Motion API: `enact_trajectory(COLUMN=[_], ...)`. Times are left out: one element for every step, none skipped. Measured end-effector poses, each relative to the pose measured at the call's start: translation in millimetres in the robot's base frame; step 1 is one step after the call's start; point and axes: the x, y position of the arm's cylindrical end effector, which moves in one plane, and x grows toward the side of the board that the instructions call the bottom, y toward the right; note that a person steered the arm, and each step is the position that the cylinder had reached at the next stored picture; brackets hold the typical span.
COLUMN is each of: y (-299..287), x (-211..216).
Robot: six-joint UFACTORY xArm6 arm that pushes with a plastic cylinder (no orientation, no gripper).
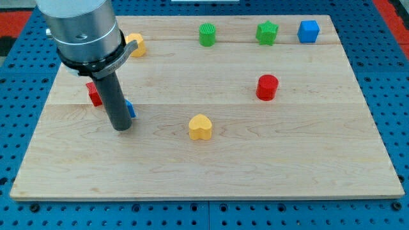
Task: Slide the blue triangle to top left side of the board
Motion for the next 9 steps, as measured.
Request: enact_trajectory(y=[-15.5,-25.8,-23.3,-11.0,-7.5,1.4,14.7,40.5,62.3], x=[-3.2,-26.1,-39.5,-42.6,-57.7,-69.4,-77.7,-82.9,-85.2])
